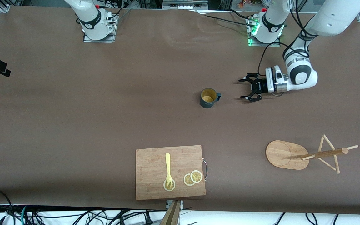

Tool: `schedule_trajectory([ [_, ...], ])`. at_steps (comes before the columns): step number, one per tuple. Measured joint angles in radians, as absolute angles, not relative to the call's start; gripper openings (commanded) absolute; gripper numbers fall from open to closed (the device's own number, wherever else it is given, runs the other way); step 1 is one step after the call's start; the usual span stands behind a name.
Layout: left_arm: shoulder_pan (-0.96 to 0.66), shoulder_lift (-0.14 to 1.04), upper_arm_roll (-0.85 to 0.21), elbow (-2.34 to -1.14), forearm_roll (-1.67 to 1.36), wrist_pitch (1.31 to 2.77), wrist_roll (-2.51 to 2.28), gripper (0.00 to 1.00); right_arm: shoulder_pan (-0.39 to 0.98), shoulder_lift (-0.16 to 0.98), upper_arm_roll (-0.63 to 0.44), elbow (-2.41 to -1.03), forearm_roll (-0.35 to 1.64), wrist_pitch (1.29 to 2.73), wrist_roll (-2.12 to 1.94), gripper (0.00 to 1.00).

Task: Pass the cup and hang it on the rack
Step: 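Withdraw the right gripper while the left gripper reaches the mug handle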

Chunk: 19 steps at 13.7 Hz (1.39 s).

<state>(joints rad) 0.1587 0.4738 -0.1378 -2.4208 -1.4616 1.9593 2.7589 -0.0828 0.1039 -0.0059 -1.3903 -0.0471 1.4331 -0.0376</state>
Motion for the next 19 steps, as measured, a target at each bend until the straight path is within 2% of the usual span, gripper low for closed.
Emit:
schedule_trajectory([
  [7, 0.076, 0.668, -0.188, -2.259, -1.582, 1.927, 2.780, 1.00, -0.082, 0.114, -0.034, -1.393, -0.038, 1.424, -0.046, 1.00],
  [13, 0.030, 0.698, -0.202, -2.227, -1.643, 1.926, 2.781, 1.00, -0.082, 0.114, -0.035, -1.393, -0.036, 1.424, -0.046, 1.00],
  [15, 0.030, 0.698, -0.202, -2.226, -1.643, 1.926, 2.781, 0.68, -0.082, 0.114, -0.035, -1.393, -0.035, 1.424, -0.046, 1.00],
  [17, 0.030, 0.698, -0.202, -2.226, -1.643, 1.926, 2.783, 0.28, -0.081, 0.114, -0.035, -1.393, -0.035, 1.424, -0.046, 1.00],
  [18, 0.030, 0.698, -0.201, -2.225, -1.644, 1.926, 2.783, 0.14, -0.081, 0.114, -0.034, -1.393, -0.035, 1.424, -0.046, 1.00],
  [19, 0.030, 0.698, -0.201, -2.225, -1.644, 1.926, 2.784, 0.07, -0.080, 0.114, -0.034, -1.393, -0.035, 1.424, -0.046, 1.00],
])
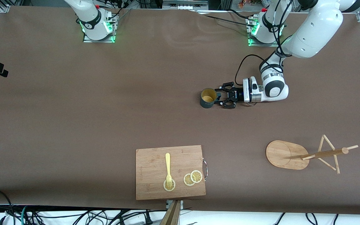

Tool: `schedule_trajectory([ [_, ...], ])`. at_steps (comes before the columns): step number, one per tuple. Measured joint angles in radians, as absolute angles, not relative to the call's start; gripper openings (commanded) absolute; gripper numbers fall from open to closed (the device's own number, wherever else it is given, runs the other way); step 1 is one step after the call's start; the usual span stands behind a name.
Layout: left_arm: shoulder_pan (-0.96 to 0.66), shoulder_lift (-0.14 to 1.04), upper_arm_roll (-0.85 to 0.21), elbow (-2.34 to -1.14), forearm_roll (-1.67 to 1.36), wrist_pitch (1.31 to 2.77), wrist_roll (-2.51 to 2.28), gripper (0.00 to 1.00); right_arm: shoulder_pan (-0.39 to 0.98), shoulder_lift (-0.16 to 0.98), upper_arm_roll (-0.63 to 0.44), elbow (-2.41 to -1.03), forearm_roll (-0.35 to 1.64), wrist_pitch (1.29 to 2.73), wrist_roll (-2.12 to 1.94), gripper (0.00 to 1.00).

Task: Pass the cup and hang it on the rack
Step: 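Close the left gripper on the teal mug handle, then lift the mug with the left gripper and carry it toward the rack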

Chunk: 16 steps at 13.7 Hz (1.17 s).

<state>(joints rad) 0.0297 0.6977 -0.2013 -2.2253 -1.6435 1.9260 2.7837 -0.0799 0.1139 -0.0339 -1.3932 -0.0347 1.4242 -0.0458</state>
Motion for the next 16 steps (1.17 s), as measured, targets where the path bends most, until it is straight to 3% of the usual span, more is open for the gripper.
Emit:
schedule_trajectory([
  [1, 0.030, 0.698, -0.201, -2.225, -1.644, 1.926, 2.784, 0.00, -0.079, 0.114, -0.034, -1.393, -0.035, 1.424, -0.046, 1.00],
  [9, 0.072, 0.676, -0.196, -2.222, -1.644, 1.926, 2.782, 0.00, -0.079, 0.114, -0.034, -1.393, -0.034, 1.424, -0.046, 1.00],
  [16, 0.314, 0.489, -0.189, -2.308, -1.514, 1.881, 2.414, 0.00, -0.078, 0.114, -0.033, -1.394, -0.034, 1.424, -0.046, 1.00],
])
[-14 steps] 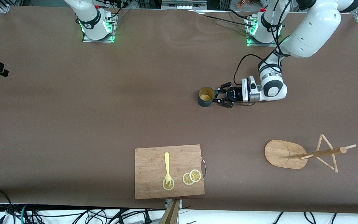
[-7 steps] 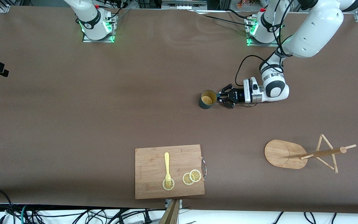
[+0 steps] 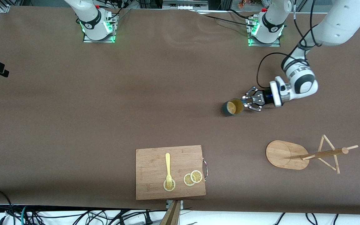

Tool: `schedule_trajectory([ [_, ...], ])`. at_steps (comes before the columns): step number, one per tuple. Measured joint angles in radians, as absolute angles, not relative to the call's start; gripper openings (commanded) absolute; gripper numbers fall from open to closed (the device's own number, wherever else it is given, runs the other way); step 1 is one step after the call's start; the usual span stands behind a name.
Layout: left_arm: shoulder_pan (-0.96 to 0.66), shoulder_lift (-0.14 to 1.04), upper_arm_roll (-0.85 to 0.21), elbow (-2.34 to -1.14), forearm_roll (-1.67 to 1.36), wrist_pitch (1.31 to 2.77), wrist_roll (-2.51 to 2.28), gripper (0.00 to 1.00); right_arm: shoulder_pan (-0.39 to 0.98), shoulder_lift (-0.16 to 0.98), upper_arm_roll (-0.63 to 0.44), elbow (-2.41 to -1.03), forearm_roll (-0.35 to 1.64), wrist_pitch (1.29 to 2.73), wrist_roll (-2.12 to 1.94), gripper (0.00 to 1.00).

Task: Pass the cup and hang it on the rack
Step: 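Lift the mug with the left gripper and carry it toward the rack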

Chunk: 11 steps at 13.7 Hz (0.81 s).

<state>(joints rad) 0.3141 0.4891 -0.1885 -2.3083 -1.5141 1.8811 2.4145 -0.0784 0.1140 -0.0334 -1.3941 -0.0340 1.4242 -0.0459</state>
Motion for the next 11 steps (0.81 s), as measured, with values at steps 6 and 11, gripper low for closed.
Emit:
schedule_trajectory([
  [6, 0.554, 0.388, -0.181, -2.339, -1.377, 1.572, 1.792, 0.00, -0.078, 0.114, -0.033, -1.395, -0.034, 1.424, -0.046, 1.00],
  [11, 0.662, 0.388, -0.182, -2.339, -1.331, 1.402, 1.329, 0.00, -0.078, 0.114, -0.033, -1.395, -0.034, 1.424, -0.046, 1.00],
])
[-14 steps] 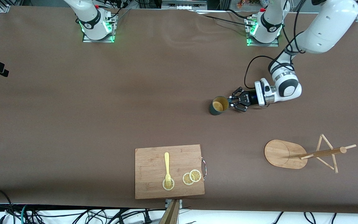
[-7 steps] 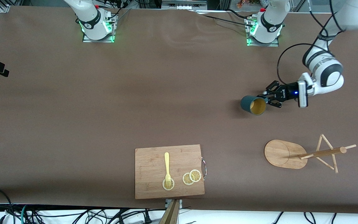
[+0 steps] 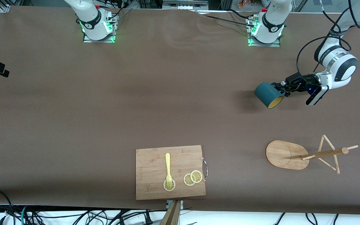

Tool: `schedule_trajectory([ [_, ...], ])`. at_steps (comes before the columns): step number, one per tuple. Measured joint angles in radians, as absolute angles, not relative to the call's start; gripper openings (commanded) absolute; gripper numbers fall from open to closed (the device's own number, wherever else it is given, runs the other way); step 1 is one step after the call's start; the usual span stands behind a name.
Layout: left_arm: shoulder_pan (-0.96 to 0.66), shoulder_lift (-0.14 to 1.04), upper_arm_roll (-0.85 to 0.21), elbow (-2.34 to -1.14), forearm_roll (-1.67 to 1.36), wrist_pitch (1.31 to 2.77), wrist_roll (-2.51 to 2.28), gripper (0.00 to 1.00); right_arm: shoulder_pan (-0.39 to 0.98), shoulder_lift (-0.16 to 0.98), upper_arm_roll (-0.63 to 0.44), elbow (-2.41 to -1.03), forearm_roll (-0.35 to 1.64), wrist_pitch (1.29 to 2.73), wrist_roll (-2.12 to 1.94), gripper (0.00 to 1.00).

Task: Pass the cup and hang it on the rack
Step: 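Lift the mug with the left gripper and carry it toward the rack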

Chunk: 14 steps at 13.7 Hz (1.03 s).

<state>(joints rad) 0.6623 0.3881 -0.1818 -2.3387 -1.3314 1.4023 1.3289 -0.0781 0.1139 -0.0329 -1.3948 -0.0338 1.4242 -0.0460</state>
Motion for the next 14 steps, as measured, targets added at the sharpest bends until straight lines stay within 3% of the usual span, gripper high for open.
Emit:
schedule_trajectory([
  [5, 0.829, 0.384, -0.180, -2.241, -1.248, 1.320, 0.945, 0.00, -0.078, 0.114, -0.031, -1.395, -0.034, 1.424, -0.047, 1.00],
  [9, 0.828, 0.412, -0.186, -2.151, -1.255, 1.319, 0.807, 0.00, -0.078, 0.114, -0.031, -1.395, -0.034, 1.424, -0.047, 1.00],
  [14, 0.826, 0.536, -0.187, -1.997, -1.280, 1.319, 0.740, 0.00, -0.077, 0.114, -0.031, -1.395, -0.034, 1.424, -0.047, 1.00],
])
